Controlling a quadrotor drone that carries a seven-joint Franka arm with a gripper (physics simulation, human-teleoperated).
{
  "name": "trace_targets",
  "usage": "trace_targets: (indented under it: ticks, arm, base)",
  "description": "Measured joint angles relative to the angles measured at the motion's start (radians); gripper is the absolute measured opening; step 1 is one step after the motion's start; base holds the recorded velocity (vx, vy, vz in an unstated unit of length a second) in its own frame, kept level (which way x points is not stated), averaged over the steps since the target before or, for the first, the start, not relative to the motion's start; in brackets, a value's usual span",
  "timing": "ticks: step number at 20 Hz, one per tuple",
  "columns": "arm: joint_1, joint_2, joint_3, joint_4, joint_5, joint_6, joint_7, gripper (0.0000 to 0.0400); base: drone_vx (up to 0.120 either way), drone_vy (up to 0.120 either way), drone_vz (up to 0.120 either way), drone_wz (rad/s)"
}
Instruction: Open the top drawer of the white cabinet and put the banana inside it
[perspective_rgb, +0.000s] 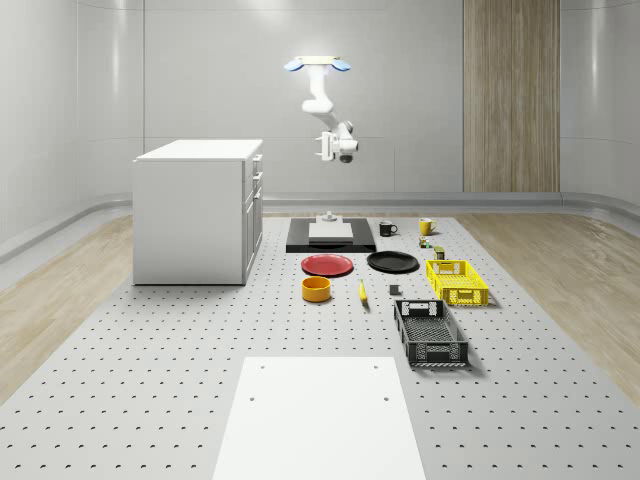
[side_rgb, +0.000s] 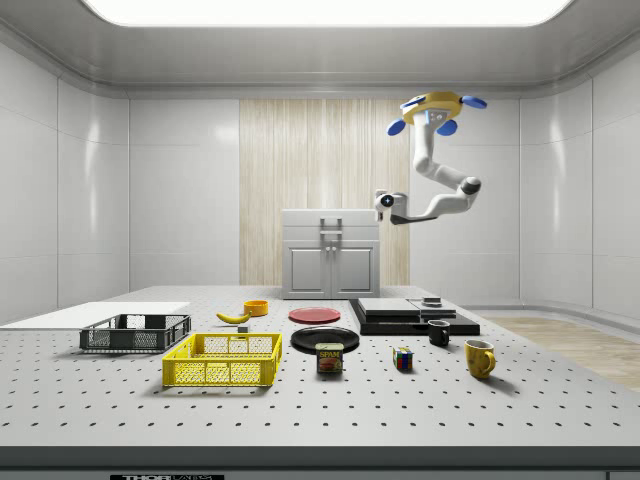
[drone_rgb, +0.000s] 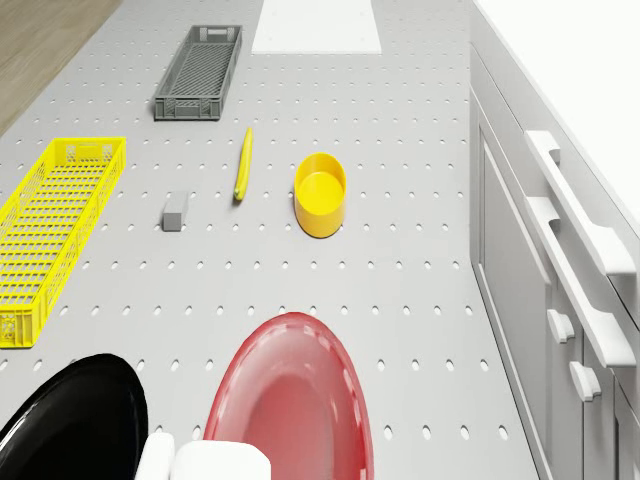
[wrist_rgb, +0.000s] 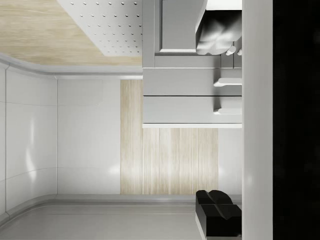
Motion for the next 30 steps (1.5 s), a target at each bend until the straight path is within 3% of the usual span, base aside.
trace_targets:
  ticks: [4,26,30]
  arm:
    - [0.013,-0.013,-0.005,-0.002,-0.01,0.012,0.008,0.04]
    - [0.069,-0.074,-0.023,-0.009,-0.058,0.065,0.048,0.04]
    - [0.077,-0.083,-0.025,-0.011,-0.066,0.073,0.055,0.04]
  base:
    - [0.12,-0.02,0.0,0.0]
    - [0.12,-0.095,0.0,0.0]
    - [0.12,0.0,0.0,0.0]
